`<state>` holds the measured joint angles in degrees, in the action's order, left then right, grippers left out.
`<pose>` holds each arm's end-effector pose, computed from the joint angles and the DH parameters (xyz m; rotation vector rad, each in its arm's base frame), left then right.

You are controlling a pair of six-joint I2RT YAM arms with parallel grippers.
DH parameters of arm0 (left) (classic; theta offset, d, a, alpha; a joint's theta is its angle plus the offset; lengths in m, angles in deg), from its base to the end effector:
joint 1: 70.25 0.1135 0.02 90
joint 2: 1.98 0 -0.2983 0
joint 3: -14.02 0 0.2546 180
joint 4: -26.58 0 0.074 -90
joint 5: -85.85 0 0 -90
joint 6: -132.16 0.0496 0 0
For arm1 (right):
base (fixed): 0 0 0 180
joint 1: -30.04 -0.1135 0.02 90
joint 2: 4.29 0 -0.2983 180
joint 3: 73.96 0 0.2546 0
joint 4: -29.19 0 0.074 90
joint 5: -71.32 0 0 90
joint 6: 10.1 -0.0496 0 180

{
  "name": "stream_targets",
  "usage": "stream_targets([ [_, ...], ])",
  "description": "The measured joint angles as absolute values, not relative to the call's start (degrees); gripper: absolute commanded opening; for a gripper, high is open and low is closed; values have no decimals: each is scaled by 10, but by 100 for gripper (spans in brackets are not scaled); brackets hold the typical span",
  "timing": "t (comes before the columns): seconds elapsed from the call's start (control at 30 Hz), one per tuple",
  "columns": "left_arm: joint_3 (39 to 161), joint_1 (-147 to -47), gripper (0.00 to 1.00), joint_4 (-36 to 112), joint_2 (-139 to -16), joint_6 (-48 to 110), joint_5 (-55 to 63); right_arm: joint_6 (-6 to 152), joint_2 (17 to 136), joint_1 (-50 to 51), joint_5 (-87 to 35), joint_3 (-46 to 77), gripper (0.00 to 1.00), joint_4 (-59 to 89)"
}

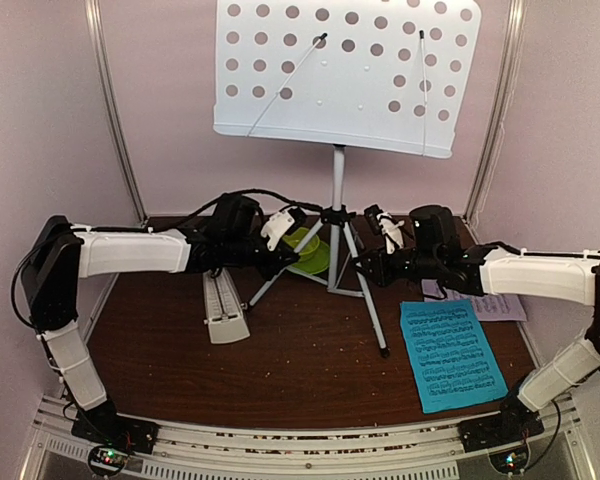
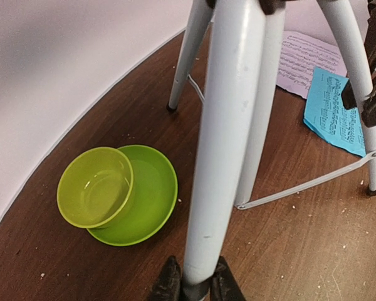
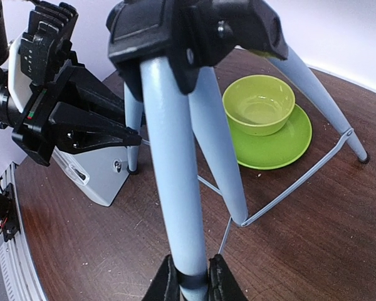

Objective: Set up the instrument practice props

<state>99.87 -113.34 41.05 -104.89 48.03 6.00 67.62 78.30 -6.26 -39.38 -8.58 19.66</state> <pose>0.3115 -0.3034 0.2653 0.9939 1.9235 -0.5682 0.2574 0.2108 0.2798 -0.6718 2.0161 0.8866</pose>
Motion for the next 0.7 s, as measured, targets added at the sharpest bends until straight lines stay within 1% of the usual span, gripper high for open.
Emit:
stream_targets([
  [0.17, 981, -1133, 0, 404, -1036, 471, 40, 688, 803, -63, -397, -67, 9, 197],
  [0.6, 974, -1134, 0, 405, -1028, 442, -8, 710, 853, -61, -392, -9, 10, 183],
  [0.67, 974, -1134, 0, 405, -1028, 436, -15, 712, 862, -61, -390, 0, 12, 183],
  [0.7, 974, -1134, 0, 405, -1028, 432, -18, 713, 865, -60, -389, 3, 16, 183],
])
